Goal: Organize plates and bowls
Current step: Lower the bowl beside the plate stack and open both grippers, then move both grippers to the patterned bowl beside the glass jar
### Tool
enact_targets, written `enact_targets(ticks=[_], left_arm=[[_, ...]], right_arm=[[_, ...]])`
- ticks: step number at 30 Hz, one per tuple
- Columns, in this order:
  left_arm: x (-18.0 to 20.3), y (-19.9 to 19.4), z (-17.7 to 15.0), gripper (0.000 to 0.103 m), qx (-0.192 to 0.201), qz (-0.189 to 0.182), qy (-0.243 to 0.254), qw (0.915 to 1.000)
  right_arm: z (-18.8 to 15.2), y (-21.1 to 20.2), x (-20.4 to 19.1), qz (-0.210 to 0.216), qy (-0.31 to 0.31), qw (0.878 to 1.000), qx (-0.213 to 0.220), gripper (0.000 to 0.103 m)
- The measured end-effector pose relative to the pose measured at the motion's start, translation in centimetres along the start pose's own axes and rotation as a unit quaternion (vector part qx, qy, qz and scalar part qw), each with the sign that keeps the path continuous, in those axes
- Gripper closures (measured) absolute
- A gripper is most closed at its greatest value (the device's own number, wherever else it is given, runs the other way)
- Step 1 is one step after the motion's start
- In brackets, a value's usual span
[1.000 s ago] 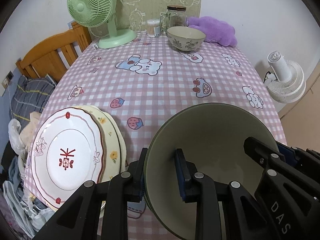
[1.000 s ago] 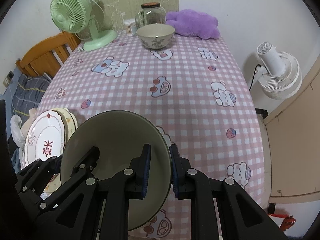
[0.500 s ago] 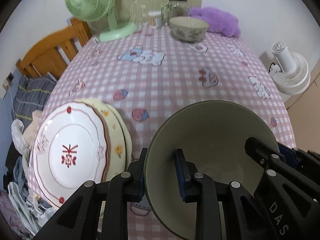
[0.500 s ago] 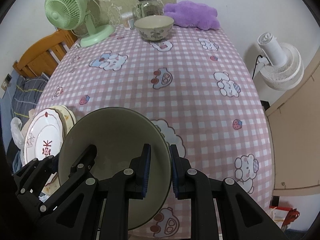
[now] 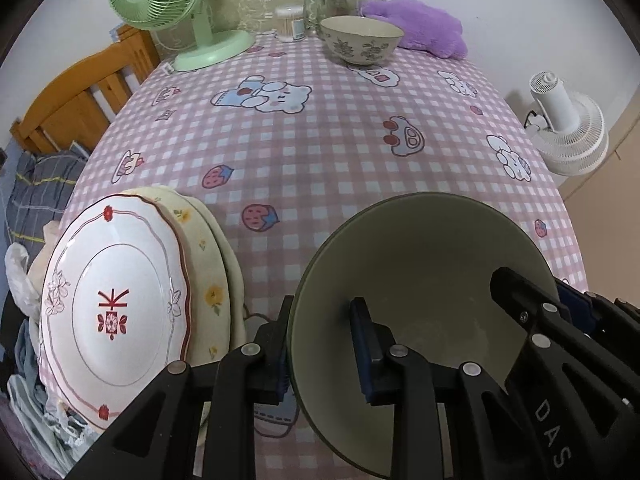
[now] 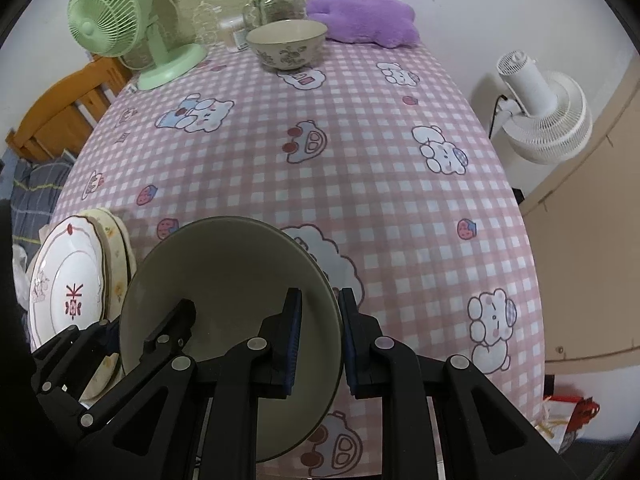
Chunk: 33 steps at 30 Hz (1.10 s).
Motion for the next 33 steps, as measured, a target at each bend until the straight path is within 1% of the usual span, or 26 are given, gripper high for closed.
enact_targets(ticks=[1,2,3,4,5,6,7,8,9,10,12,13,15,18,20,22,27,29,33], left_arm=[[0.0,0.1,0.0,0.073,-0.002,-0.008,0.004,1.0],[0.0,0.1,0.0,0.07,-0.002,-0.017,0.008,0.9998],[0.1,0.0,0.0,0.064,-0.005,-0.034,0.015,0.9993],[0.2,-0.2,0.1,0.06,-0.009,-0.041,0.024,0.9988],[0.2,-0.6,0.4,0.058,-0.006,-0.04,0.036,0.9985],[0.2,-1.2,0.7,0.047,0.003,-0.035,0.046,0.9983],[0.1,-1.7,1.0,0.037,0.009,-0.034,0.054,0.9979],[-0.1,-2.2,1.3,0.036,0.017,-0.036,0.061,0.9974],[-0.3,-2.8,1.7,0.036,0.026,-0.041,0.067,0.9965],[-0.4,-3.4,2.0,0.033,0.033,-0.044,0.076,0.9955],[-0.8,-4.4,2.8,0.028,0.048,-0.048,0.086,0.994],[-1.0,-5.0,3.3,0.025,0.058,-0.049,0.09,0.993],[-1.5,-6.2,4.5,0.025,0.076,-0.044,0.096,0.9915],[-2.2,-7.3,5.9,0.023,0.085,-0.046,0.094,0.9909],[-2.6,-8.0,7.0,0.022,0.093,-0.046,0.087,0.9908],[-2.9,-8.7,8.2,0.021,0.106,-0.047,0.081,0.9899],[-3.0,-8.8,10.9,0.021,0.121,-0.039,0.063,0.9899],[-3.0,-8.8,12.0,0.021,0.128,-0.03,0.053,0.9899],[-3.0,-8.5,14.9,0.021,0.137,-0.004,0.029,0.9902]], right_arm=[[0.0,0.0,-0.1,-0.002,0.002,1.0,0.004,0.081],[-0.1,-0.1,-0.1,-0.003,0.005,1.0,0.006,0.081],[0.0,-0.2,-0.2,-0.004,0.008,1.0,0.007,0.081],[0.0,-0.3,-0.2,-0.004,0.014,1.0,0.006,0.081],[0.0,-0.5,-0.2,-0.001,0.021,1.0,0.003,0.081],[0.1,-0.7,-0.2,0.004,0.026,1.0,0.0,0.075],[0.1,-1.1,-0.3,0.014,0.032,0.999,-0.003,0.064],[0.2,-1.7,-0.5,0.023,0.039,0.999,0.003,0.058],[0.3,-2.3,-0.8,0.027,0.04,0.999,0.012,0.047],[0.5,-3.1,-1.1,0.031,0.043,0.998,0.026,0.04],[1.1,-4.4,-1.6,0.03,0.048,0.997,0.045,0.034],[1.5,-5.0,-1.8,0.032,0.051,0.997,0.053,0.033],[2.2,-6.0,-2.4,0.037,0.058,0.995,0.067,0.032],[3.5,-7.3,-2.9,0.041,0.076,0.993,0.081,0.028],[4.4,-8.1,-3.2,0.046,0.082,0.992,0.088,0.027],[5.8,-9.0,-3.6,0.045,0.072,0.991,0.101,0.027],[9.1,-9.9,-4.0,0.038,0.043,0.991,0.124,0.027],[10.2,-9.6,-4.1,0.045,0.035,0.991,0.123,0.027],[13.5,-8.9,-4.2,0.068,0.017,0.99,0.122,0.027]])
Point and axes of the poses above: each gripper's, at about its wrist camera, not at the fingertips, and y roughly the way its jaws point, x to its right, z to its top, the point moved 6 cm from there along y, roughly the way its jaws point, and after that the axes turned 15 degrees about y, right-handed, at the moved point
